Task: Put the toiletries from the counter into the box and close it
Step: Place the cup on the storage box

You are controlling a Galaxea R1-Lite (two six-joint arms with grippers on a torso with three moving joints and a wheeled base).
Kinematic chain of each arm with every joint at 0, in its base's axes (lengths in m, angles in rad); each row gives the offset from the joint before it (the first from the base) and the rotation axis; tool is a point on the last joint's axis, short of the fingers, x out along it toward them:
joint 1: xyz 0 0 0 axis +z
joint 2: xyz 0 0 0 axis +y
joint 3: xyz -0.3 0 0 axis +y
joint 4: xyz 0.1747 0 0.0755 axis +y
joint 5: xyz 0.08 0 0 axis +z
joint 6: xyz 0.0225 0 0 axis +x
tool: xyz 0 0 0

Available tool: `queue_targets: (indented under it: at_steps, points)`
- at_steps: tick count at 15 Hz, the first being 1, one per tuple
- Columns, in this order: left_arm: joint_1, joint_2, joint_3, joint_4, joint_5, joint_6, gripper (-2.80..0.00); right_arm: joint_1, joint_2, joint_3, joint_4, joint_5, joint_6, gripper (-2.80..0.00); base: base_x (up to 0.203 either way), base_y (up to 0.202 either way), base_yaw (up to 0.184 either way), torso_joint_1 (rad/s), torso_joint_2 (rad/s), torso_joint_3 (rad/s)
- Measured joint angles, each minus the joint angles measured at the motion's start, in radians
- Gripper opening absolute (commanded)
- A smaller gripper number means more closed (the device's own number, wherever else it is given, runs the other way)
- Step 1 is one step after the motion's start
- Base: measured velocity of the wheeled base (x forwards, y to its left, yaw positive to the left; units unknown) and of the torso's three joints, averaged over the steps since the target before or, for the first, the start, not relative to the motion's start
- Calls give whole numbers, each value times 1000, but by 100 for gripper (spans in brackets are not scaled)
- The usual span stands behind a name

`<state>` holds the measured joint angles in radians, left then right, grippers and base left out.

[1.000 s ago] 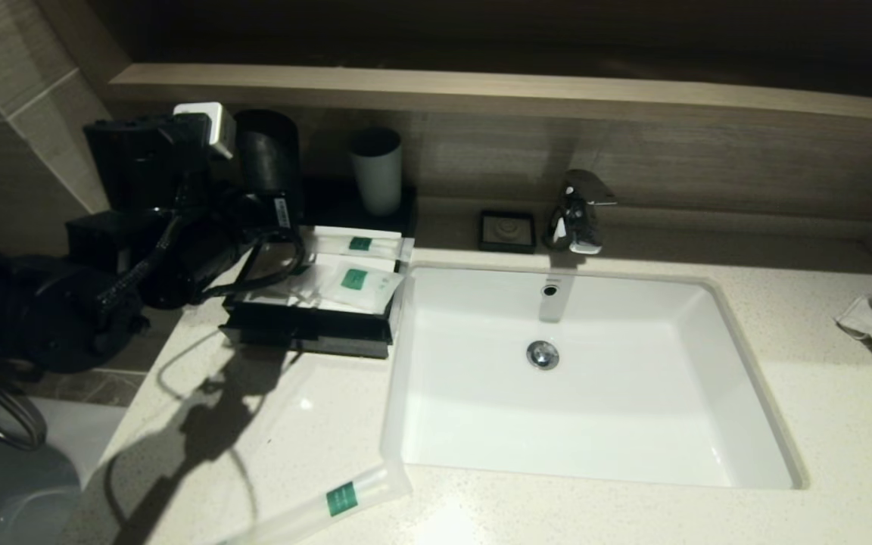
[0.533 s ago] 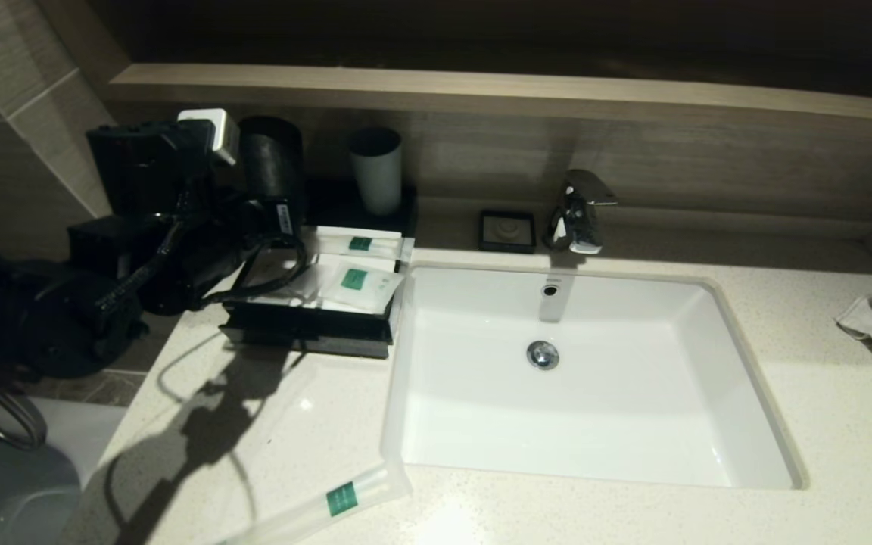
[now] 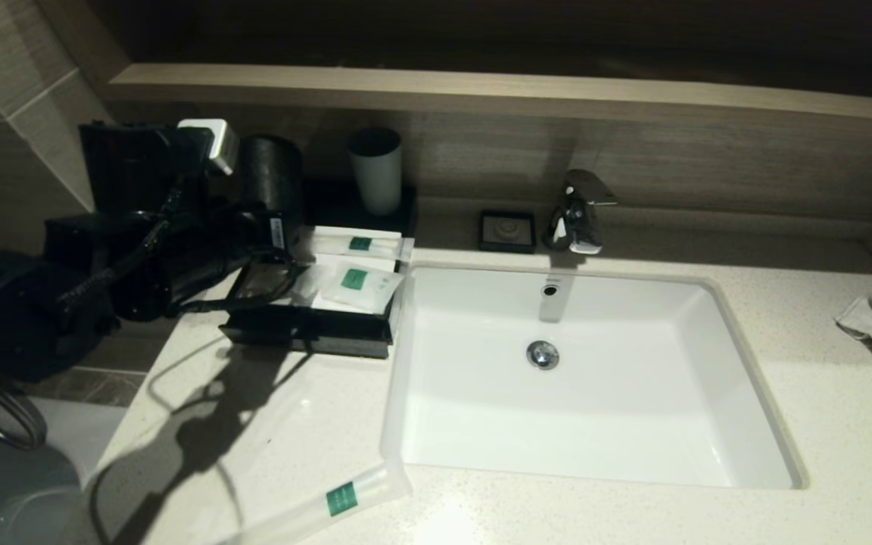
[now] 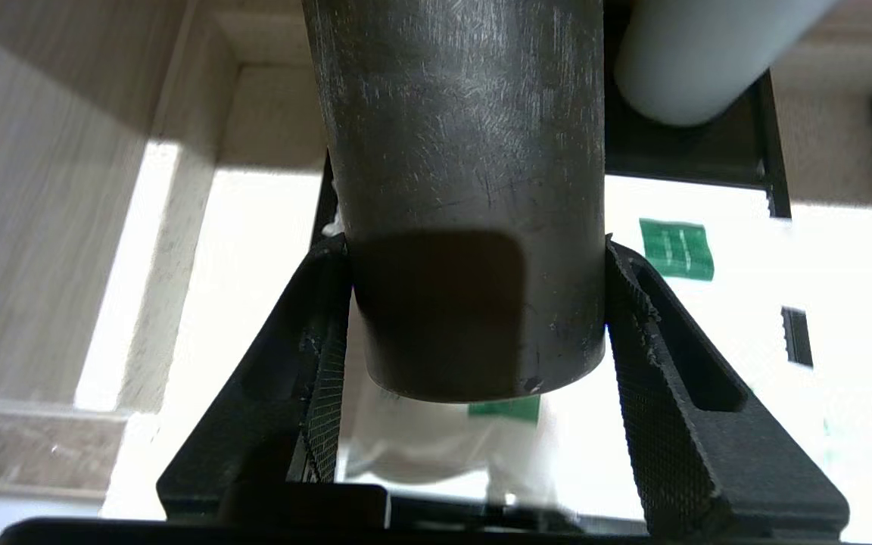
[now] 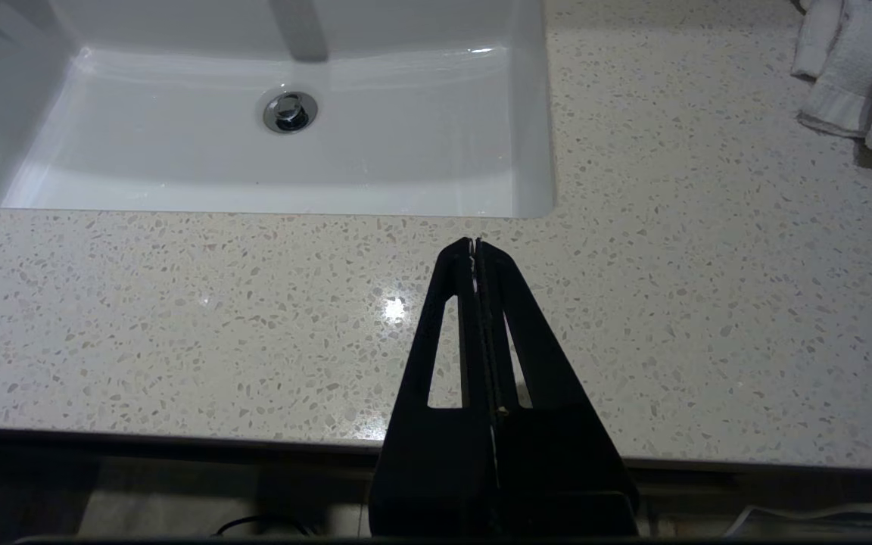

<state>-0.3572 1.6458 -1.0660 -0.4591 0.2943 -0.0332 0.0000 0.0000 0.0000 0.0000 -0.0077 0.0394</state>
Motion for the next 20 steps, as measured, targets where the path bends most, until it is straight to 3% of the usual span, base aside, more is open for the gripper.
queue_targets:
  at_steps: [10, 20]
  points:
    - [3, -180, 53, 279, 0, -2, -280, 0, 0, 0, 0, 0, 0, -280, 0, 0, 0, 0, 0, 0]
    - [3, -270, 165, 275, -30, -17, -280, 0, 0, 0, 0, 0, 0, -280, 0, 0, 0, 0, 0, 0]
